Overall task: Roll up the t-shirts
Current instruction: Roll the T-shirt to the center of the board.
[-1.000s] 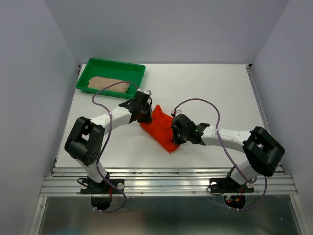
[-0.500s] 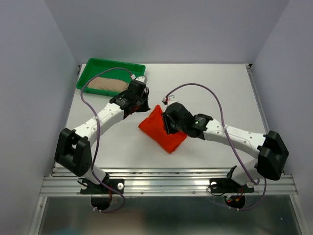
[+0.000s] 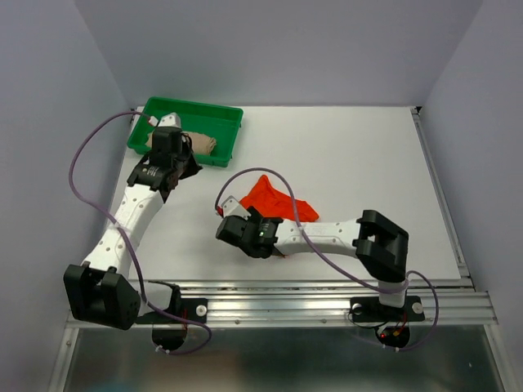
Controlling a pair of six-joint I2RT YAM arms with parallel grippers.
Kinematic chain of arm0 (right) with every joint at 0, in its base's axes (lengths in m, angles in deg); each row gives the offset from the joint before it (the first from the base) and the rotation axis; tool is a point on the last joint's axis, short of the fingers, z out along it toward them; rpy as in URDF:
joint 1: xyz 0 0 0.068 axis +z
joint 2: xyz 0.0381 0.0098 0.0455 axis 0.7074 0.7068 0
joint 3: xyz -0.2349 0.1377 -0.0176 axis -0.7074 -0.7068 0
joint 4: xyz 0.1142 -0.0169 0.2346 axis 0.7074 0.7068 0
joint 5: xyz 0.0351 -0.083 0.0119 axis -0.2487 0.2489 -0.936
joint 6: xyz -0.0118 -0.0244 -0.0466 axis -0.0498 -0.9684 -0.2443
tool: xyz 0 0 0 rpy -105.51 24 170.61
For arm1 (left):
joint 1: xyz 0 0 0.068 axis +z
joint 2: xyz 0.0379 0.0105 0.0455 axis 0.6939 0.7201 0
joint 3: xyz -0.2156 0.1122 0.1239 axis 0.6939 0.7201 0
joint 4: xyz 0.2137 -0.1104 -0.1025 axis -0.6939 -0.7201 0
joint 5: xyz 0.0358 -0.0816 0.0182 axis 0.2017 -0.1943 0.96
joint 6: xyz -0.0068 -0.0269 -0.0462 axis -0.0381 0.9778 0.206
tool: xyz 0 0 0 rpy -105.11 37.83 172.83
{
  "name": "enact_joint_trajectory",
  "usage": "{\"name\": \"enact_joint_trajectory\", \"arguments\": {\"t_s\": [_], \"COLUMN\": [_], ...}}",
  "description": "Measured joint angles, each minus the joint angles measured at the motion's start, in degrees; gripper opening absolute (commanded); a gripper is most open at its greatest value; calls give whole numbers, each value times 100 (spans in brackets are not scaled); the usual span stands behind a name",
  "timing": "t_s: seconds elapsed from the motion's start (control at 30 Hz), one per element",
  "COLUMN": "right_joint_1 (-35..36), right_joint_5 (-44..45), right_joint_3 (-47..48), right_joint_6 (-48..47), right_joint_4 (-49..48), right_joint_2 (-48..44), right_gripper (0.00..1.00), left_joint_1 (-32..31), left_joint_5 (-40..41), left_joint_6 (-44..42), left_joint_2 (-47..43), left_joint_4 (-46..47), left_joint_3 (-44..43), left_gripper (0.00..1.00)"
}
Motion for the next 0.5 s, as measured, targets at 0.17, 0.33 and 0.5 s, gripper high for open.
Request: {"name": "enact_joint_trajectory", "arguments": {"t_s": [0.17, 0.33, 0.5], "right_joint_1": [153, 155, 164], "right_joint_5": [468, 850, 1121], "right_joint_3": [136, 133, 133], "right_joint_6": [-188, -319, -420], "right_joint_4": [83, 96, 74], "right_joint_2": [525, 758, 785], "right_gripper": [66, 65, 65], "left_joint_1": [267, 354, 374], "left_joint_5": [-13, -90, -160], "left_joint_6": [-15, -33, -33], "left_joint_2": [-195, -192, -192], "left_joint_4": [-46, -90, -109], "left_joint_3": [122, 310, 348], "left_gripper": [0, 0, 0]}}
